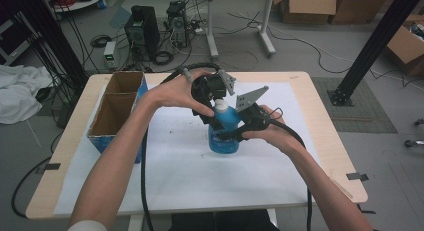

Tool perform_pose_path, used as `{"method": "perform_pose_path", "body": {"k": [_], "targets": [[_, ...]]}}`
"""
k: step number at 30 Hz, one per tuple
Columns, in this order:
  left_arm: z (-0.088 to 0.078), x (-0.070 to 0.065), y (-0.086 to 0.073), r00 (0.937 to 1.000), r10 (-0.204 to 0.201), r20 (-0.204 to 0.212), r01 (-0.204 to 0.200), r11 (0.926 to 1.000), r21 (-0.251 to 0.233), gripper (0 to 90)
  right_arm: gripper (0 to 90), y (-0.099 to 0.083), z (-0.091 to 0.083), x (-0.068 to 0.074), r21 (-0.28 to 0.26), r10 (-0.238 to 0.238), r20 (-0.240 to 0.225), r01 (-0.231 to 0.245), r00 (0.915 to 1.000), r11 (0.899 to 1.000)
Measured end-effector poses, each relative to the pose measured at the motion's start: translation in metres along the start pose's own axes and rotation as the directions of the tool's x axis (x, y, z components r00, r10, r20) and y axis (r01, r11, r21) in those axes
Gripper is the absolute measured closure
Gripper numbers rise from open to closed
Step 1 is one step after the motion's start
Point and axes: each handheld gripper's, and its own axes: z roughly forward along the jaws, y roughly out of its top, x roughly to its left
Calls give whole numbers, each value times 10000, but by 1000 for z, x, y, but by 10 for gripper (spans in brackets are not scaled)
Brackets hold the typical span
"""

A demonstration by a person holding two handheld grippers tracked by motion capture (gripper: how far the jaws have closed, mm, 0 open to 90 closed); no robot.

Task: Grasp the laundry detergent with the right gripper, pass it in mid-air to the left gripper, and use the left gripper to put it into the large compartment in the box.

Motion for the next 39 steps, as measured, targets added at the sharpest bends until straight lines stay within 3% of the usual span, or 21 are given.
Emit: {"method": "perform_pose_path", "body": {"k": [29, 39], "targets": [[6, -4, -2, 10000, -31, -57, 33, 9996, 287, 332, 449, -4, 11, 2, 50, 158, -42, -158, 9999, 9999], [6, -4, -1, 9999, 69, -115, -64, 9992, 401, 343, 449, -5, 12, 3, 22, 184, -61, -184, 9998, 9998]]}}
